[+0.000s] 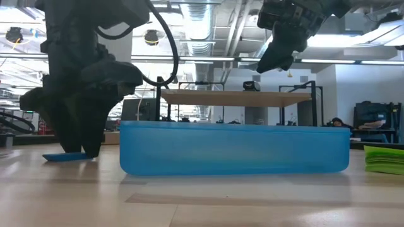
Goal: Pack school essentials
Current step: Put the blue eraser into the blue supply box
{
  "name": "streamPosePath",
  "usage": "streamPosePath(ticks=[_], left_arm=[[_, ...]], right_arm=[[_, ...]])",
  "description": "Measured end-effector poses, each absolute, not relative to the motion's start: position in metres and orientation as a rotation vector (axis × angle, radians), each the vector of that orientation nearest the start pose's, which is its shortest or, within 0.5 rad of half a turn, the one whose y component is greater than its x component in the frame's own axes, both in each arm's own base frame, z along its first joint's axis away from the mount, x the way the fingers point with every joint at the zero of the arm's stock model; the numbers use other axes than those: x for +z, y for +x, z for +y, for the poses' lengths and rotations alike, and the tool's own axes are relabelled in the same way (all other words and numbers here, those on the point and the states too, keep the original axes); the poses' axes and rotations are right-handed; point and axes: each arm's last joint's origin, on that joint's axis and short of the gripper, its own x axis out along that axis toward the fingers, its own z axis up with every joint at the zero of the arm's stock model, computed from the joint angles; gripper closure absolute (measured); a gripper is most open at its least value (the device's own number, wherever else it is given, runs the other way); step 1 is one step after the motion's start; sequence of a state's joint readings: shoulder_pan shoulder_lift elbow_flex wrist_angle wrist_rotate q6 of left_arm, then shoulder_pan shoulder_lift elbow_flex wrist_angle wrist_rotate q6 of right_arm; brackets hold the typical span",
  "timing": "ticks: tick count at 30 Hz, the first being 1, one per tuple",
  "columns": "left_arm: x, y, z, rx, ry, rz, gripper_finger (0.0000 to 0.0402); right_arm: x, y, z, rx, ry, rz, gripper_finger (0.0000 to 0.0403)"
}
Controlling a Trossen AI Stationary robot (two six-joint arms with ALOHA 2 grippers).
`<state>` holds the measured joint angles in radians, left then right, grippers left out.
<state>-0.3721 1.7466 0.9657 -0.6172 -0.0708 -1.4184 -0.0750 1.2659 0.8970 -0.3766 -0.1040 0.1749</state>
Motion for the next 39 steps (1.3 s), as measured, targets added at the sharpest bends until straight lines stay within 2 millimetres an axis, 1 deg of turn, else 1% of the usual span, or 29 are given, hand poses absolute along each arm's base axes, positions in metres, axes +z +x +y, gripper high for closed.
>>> streamPosePath(ticks=[23, 26, 33, 39], left_arm=[[0.1364, 0.2768, -0.1055, 0.754, -0.844, 1.255, 0.0239], [0.1362, 0.2763, -0.1053, 0.758, -0.841, 1.257, 0.0261], [0.1362, 0.276, -0.1052, 0.761, -0.84, 1.258, 0.0331], [0.1365, 0.2763, -0.1053, 0.762, -0.843, 1.256, 0.0364]], right_arm=[[0.2578, 0.2614, -0.02, -0.05, 0.238, 0.737, 0.0282], [0.2578, 0.2614, -0.02, -0.05, 0.238, 0.737, 0.0282], [0.2578, 0.2614, -0.02, -0.05, 0.238, 0.737, 0.0282], [0.2578, 0.2614, -0.02, -0.049, 0.237, 0.737, 0.0282]])
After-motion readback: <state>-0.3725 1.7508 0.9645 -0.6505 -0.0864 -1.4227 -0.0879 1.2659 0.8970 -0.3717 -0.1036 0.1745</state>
